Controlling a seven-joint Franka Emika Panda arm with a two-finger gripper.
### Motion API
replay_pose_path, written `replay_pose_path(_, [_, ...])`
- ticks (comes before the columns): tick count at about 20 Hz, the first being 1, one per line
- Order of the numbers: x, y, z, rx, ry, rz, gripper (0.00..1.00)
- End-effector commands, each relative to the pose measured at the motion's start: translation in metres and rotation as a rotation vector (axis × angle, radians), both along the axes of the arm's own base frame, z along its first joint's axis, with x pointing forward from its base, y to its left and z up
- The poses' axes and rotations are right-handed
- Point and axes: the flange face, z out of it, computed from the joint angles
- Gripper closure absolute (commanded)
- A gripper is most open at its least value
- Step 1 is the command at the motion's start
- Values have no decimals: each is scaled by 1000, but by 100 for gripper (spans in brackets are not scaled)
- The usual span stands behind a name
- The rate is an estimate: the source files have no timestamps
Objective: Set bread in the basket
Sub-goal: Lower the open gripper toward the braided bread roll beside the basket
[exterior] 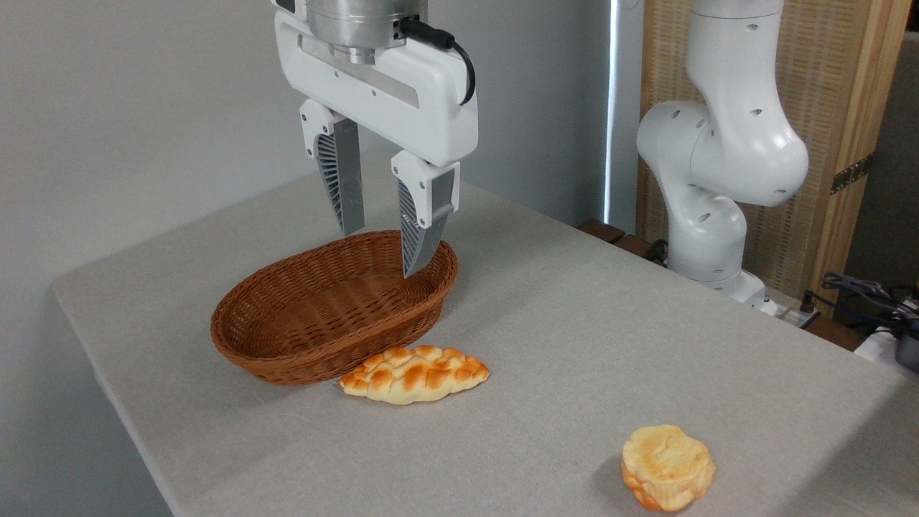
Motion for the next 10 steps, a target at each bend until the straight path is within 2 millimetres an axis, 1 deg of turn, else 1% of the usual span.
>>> replay_pose_path(1, [1, 2, -7, -14, 5, 5, 0])
replay_pose_path(10, [0, 3, -8, -15, 14, 6, 0])
